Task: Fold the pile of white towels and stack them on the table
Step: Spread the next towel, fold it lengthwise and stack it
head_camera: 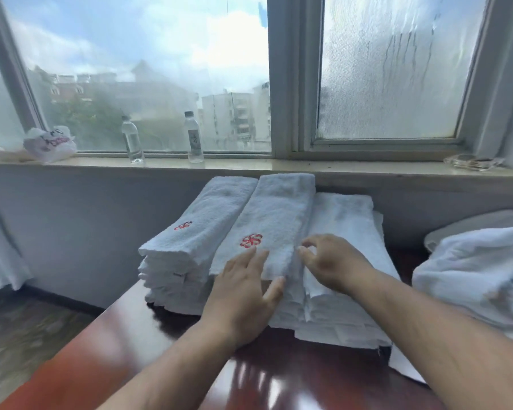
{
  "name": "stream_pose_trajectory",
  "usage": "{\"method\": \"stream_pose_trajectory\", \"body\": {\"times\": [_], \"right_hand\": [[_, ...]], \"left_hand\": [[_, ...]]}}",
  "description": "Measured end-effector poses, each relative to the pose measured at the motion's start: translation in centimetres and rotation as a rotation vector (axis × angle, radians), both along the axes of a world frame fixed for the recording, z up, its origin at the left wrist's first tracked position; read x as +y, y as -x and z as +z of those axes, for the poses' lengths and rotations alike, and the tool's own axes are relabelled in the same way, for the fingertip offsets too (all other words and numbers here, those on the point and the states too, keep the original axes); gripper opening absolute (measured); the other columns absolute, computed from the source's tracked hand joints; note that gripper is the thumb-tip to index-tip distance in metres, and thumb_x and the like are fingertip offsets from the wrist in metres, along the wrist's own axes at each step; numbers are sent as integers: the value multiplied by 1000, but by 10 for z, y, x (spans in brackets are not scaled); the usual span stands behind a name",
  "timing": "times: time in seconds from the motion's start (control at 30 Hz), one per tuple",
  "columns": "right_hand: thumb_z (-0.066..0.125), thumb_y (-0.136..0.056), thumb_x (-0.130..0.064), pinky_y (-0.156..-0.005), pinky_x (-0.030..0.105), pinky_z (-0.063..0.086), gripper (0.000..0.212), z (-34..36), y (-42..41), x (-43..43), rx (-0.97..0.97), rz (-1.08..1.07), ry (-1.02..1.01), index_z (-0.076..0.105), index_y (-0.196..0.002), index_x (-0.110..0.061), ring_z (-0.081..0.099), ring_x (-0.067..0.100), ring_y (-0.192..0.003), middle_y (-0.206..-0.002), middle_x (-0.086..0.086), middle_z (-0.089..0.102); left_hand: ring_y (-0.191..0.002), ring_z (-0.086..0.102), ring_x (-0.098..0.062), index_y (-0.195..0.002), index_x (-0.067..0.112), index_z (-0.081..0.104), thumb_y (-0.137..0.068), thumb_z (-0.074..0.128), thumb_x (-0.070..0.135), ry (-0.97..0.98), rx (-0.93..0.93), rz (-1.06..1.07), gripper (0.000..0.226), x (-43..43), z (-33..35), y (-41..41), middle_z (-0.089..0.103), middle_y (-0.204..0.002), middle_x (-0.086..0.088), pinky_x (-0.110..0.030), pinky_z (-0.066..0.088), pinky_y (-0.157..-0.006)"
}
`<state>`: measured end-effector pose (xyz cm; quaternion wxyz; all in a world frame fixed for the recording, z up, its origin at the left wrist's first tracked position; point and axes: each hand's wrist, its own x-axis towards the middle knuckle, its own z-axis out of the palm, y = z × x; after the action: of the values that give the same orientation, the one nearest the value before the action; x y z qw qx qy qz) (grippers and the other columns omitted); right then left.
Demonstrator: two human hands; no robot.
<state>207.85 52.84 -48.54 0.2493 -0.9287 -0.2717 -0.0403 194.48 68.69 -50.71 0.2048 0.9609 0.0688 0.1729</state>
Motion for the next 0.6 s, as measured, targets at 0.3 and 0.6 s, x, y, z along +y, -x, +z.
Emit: {"method": "stream_pose_trajectory", "body": {"times": [0.3,0.6], "right_hand": [[55,-94,-35,-64,16,38,21,21,74,-126,-236,-115,-281,71,-86,-23,58,5,-82,-84,-15,67],[58,-87,-26,-58,13,37,26,-90,119,-307,-225,-628,-572,58,-62,-21,57,6,-70,-61,-12,60]], "left_hand": [[-140,29,-13,-145,29,45,-98,52,45,75,-100,-108,50,-98,14,36,43,-149,9,-39,27,-117],[-127,40,-7,-131,32,57,-96,56,39,201,-56,-365,36,-251,-59,21,50,-135,15,-27,35,-108]]}}
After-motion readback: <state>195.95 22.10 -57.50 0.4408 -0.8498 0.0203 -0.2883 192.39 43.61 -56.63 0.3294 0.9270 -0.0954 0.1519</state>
